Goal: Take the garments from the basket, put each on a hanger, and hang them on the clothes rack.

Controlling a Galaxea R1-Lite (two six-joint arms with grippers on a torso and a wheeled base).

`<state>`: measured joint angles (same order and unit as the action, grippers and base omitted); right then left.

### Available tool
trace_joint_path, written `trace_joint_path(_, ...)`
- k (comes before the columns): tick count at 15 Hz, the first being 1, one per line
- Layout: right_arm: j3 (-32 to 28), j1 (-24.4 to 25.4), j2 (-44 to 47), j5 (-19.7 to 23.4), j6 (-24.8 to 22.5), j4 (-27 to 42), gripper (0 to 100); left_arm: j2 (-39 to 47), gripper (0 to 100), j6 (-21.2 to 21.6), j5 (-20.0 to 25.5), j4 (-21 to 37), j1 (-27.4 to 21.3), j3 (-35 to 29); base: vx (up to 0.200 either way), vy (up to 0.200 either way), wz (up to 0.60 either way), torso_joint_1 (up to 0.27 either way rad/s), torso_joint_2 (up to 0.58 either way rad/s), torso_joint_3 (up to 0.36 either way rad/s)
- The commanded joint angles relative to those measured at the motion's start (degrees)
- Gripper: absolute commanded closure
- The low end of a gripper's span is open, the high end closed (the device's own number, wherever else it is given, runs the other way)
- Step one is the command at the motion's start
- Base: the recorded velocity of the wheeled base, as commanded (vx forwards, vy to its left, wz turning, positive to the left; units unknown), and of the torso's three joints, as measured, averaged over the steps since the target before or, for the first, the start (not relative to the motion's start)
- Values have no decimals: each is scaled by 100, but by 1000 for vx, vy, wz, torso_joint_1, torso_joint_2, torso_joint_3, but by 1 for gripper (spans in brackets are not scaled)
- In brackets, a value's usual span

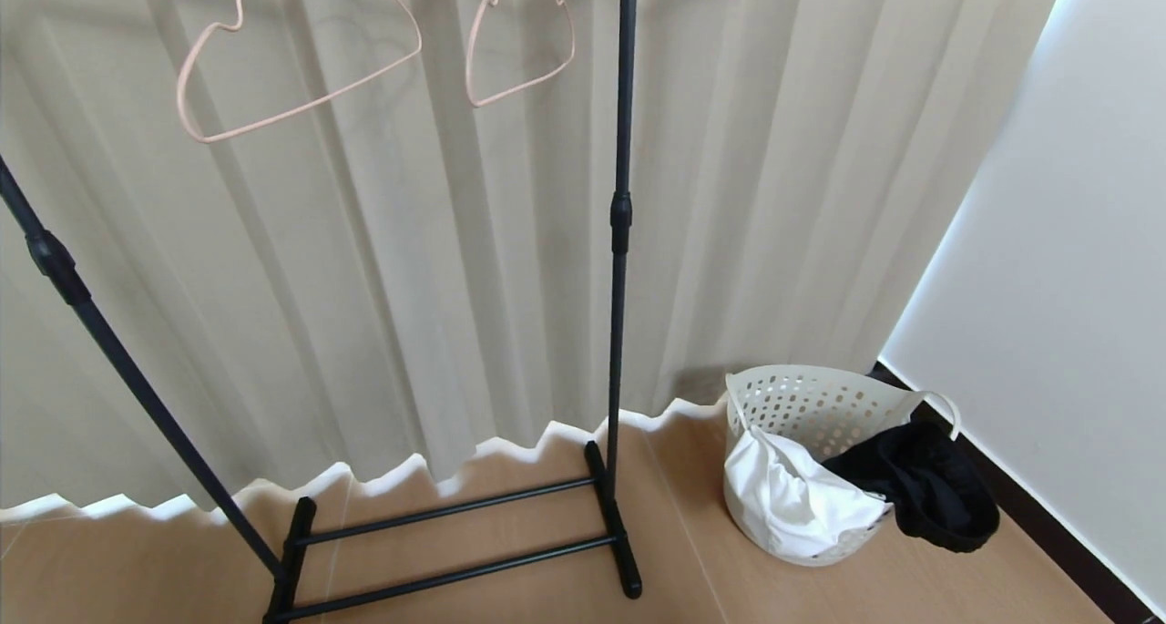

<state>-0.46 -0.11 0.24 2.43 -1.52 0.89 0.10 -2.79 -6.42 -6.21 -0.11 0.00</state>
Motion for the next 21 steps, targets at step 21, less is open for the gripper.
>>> trace_joint_path(21, 2, 2, 2, 4, 21, -1, 0, -1, 0, -2, 1, -4, 2, 0, 29, -67, -143, 1, 0, 1)
